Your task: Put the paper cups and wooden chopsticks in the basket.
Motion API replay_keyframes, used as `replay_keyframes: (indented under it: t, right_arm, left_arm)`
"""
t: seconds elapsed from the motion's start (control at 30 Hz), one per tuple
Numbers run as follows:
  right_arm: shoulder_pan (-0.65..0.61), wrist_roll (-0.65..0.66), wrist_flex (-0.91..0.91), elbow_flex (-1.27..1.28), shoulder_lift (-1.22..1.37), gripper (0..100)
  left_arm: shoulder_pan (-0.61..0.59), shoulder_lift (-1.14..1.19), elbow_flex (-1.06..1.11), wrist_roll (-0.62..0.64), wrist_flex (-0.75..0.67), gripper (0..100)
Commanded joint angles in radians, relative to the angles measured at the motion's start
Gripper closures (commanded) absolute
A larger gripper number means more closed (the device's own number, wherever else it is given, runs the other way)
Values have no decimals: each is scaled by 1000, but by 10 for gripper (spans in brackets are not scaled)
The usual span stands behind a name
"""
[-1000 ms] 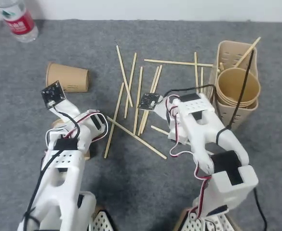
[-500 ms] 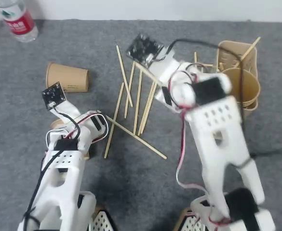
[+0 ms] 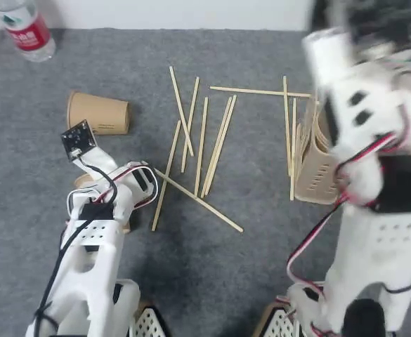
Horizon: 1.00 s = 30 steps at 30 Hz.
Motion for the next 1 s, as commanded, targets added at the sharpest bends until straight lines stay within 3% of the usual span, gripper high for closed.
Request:
replay_keyframes:
  t: [0.0,0.23,0.5,0.57,0.73,0.97]
  right_arm:
    - [122,-115,-189,115,39,992]
    - [131,-124,-476,465,71,992]
    - [176,-118,-638,684,73,989]
    - [183,-118,-616,687,73,961]
    - [182,-117,-495,677,71,664]
    - [130,-61,-153,379,71,770]
  left_arm:
    - [8,-5,-5,2,-23,818]
    - [8,0,-5,3,-40,818]
    - [43,-6,31,2,-106,818]
    - [43,-6,31,2,-106,818]
    - [44,-6,31,2,-104,818]
    - [43,-6,31,2,-104,819]
